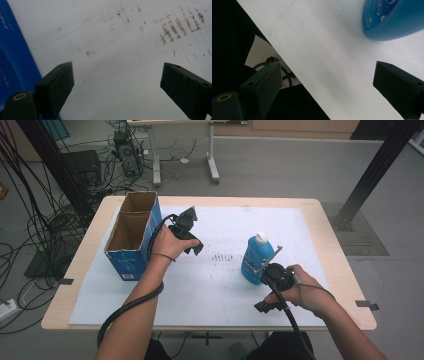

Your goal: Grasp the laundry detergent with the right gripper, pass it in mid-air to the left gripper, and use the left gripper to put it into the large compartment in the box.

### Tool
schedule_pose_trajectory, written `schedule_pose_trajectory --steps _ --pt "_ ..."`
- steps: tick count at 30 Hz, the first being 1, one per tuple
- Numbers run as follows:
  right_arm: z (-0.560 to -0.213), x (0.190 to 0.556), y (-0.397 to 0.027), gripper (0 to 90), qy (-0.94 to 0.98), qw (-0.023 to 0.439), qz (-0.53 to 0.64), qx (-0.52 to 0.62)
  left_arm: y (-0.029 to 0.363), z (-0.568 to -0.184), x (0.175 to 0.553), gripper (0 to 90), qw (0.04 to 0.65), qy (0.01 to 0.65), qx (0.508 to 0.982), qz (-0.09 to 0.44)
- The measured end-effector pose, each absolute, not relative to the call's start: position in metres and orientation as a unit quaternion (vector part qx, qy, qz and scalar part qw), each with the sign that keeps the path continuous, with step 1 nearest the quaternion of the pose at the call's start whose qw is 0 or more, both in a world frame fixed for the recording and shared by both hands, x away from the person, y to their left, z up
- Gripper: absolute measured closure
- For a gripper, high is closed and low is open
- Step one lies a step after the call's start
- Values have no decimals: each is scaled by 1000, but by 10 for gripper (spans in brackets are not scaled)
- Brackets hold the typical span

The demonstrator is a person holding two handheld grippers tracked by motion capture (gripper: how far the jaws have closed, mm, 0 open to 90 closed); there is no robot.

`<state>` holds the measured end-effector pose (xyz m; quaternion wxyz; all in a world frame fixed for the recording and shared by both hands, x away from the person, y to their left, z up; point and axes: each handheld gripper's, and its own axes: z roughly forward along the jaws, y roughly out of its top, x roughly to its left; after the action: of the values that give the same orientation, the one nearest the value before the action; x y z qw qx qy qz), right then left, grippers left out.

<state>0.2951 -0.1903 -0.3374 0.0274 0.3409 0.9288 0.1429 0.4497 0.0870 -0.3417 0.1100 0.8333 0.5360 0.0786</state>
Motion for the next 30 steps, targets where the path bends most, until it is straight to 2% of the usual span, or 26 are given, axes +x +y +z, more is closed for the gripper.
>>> schedule_pose_trajectory --steps 30 --pt "-336 300 -216 87 921 36 129 366 95 -337 452 121 115 538 832 77"
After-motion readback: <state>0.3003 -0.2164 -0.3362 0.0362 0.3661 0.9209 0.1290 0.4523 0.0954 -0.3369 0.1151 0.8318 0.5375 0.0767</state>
